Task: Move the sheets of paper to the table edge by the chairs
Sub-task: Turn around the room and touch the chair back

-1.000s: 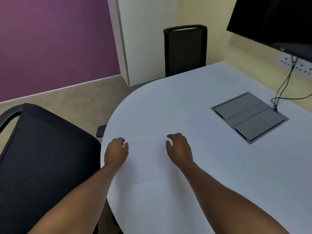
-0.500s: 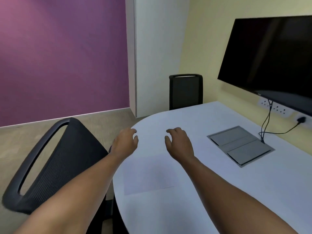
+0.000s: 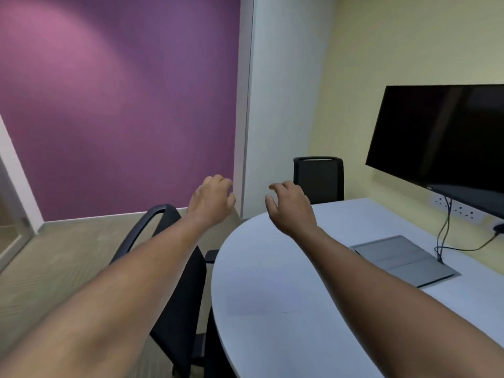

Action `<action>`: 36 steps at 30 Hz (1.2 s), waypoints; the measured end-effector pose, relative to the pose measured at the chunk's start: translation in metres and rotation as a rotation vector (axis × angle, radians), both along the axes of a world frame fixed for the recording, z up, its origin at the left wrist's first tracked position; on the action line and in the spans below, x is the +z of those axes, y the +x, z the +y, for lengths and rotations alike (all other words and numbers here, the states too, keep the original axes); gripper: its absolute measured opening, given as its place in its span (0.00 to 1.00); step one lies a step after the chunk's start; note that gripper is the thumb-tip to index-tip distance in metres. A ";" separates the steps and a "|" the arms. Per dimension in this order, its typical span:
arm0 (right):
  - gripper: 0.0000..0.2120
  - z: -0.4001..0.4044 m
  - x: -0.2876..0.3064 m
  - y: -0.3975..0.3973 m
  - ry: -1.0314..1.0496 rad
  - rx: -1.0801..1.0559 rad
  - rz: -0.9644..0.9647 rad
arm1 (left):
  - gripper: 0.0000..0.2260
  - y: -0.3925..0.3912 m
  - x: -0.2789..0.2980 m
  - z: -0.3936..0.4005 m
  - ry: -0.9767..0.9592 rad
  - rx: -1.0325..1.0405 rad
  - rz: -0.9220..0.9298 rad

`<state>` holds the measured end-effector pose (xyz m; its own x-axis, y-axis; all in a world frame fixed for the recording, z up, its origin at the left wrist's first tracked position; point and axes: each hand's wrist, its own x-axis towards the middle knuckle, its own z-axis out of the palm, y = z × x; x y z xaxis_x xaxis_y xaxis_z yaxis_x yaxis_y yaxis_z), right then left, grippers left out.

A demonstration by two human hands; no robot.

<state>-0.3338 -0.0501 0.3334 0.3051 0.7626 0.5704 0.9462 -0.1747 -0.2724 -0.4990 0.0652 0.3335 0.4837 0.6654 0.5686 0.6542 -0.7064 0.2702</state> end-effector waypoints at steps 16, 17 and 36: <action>0.20 0.060 0.064 -0.131 0.069 0.009 -0.157 | 0.16 -0.142 0.079 0.031 0.227 -0.059 -0.025; 0.20 0.066 0.068 -0.142 0.071 0.003 -0.160 | 0.16 -0.155 0.082 0.036 0.237 -0.068 -0.024; 0.19 0.214 0.087 -0.235 0.150 -0.010 -0.157 | 0.19 -0.240 0.097 0.181 0.366 -0.072 0.160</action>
